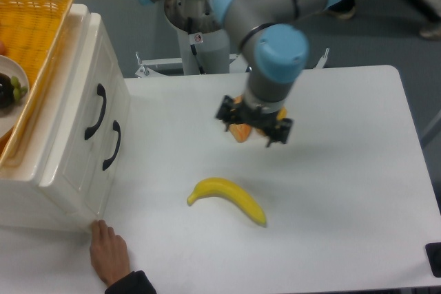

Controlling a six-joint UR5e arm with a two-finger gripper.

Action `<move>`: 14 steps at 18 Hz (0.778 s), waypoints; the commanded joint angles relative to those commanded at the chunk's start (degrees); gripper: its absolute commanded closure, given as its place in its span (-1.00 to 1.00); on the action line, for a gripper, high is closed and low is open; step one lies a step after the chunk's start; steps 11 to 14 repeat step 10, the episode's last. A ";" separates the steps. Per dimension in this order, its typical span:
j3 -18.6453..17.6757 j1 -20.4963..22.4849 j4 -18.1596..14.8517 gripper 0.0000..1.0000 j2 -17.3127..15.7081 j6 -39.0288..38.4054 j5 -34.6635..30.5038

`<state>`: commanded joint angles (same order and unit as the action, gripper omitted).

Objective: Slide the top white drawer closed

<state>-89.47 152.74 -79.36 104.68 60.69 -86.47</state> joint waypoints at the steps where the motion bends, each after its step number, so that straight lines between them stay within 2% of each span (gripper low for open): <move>1: 0.09 1.58 0.09 -1.00 -0.09 4.48 -1.06; 3: 0.44 4.22 0.09 -1.00 -0.18 11.35 -1.33; 6: 0.70 7.83 0.00 -1.00 -0.79 16.46 -1.33; 8: 0.70 9.50 0.09 -1.00 -0.97 17.62 -1.16; 14: 0.53 9.94 0.09 -1.00 -0.88 17.71 -1.16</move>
